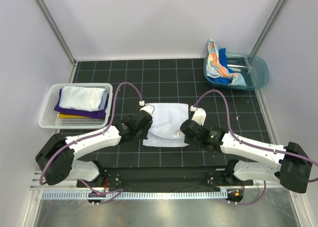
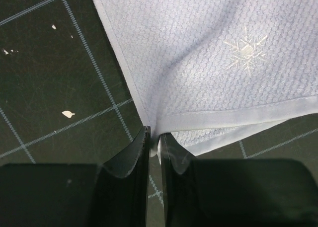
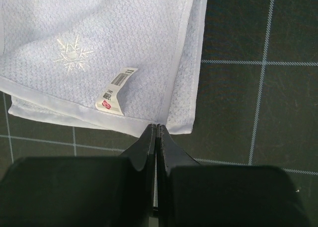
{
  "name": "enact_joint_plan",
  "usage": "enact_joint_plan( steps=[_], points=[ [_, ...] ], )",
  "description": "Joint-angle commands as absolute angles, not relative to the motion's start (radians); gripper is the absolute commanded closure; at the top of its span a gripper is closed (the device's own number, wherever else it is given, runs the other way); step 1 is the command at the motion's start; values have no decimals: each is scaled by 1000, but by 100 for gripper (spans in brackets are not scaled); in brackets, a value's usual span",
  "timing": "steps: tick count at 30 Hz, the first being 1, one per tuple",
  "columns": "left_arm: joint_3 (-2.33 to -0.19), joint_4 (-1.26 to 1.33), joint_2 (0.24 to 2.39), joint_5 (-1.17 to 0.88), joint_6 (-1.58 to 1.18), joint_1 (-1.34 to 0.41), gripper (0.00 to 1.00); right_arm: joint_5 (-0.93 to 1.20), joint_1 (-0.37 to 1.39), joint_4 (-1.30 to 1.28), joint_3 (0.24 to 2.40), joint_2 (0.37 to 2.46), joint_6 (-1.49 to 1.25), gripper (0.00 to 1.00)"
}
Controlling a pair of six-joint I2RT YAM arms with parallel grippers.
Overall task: Fold and stack the towels
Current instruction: Fold the towel
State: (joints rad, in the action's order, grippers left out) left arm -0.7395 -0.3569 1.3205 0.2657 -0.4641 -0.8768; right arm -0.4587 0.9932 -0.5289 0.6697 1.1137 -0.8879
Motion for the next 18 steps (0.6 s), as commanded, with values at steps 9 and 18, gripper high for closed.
enact_joint_plan(
  steps=[9, 18],
  points=[
    [-753, -371, 1290, 210, -480, -881, 80, -474, 999, -531, 611, 1080, -914, 97],
    [-721, -362, 1279, 179, -497, -884, 79, -460, 999, -517, 581, 1083, -920, 97]
  ],
)
